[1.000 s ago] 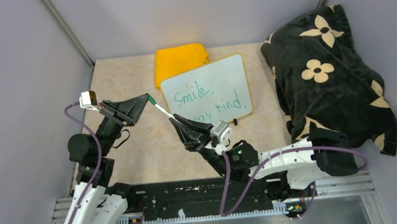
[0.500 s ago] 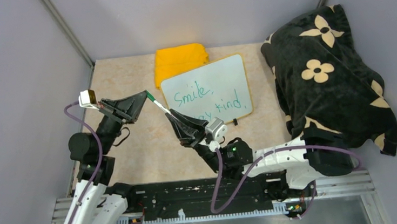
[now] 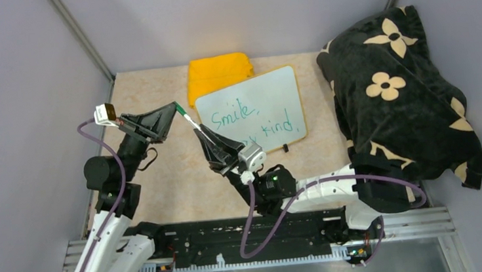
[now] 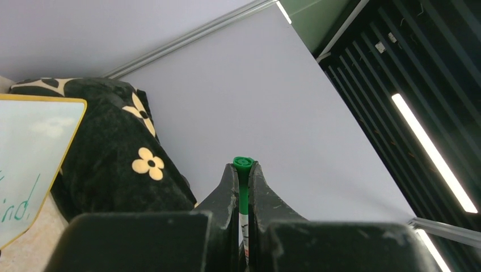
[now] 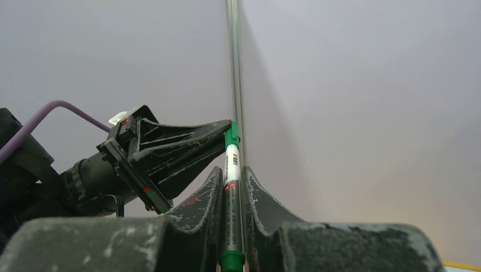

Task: Write a sentence on the whiteboard
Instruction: Close the whiteboard marker at the center of the board.

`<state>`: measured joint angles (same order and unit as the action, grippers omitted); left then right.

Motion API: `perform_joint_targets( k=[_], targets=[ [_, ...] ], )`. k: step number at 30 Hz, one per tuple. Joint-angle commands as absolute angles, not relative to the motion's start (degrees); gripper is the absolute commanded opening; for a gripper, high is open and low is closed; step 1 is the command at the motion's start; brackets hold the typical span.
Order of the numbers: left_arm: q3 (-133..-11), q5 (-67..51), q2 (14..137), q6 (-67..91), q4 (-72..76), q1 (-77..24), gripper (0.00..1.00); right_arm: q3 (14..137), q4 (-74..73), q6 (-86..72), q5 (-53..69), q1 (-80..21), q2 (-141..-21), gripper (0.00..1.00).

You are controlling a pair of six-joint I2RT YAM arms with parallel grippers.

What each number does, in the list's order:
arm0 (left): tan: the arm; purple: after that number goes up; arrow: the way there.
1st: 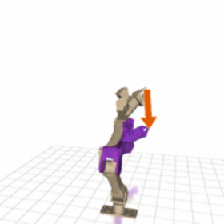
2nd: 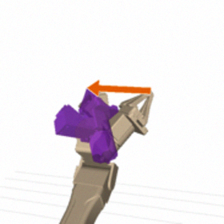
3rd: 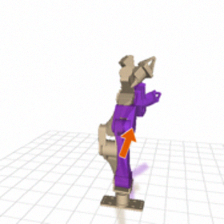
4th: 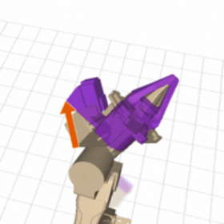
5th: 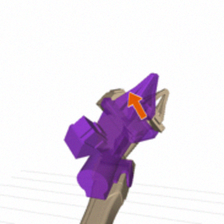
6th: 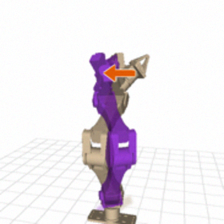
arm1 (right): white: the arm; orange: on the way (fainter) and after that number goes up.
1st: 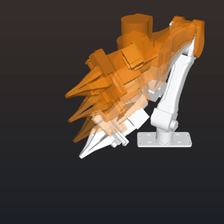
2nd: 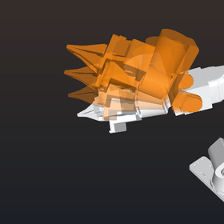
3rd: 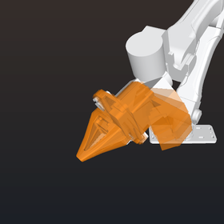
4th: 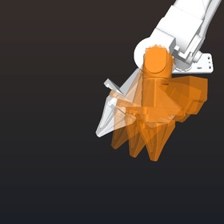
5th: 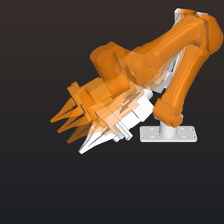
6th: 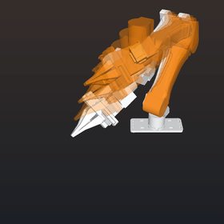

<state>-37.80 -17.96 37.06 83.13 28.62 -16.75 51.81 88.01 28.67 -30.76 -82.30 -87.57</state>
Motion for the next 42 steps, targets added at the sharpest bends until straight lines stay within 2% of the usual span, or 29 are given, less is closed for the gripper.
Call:
perform_joint_targets(
  k=[1,25,42],
  targets=[
    [-39.0,-22.53,37.8,83.33,29.96,-17.23,0.0,56.93,94.91,30.24,-27.49,-81.67,-88.94,0.0],
    [-39.96,-29.5,38.02,78.98,27.69,-18.23,0.0,61.75,92.5,27.17,-27.84,-79.21,-92.25,0.0],
    [-35.98,-27.68,36.71,77.42,25.69,-23.47,0.0,68.23,89.43,25.08,-26.13,-76.91,-96.77,0.0]
  ],
)
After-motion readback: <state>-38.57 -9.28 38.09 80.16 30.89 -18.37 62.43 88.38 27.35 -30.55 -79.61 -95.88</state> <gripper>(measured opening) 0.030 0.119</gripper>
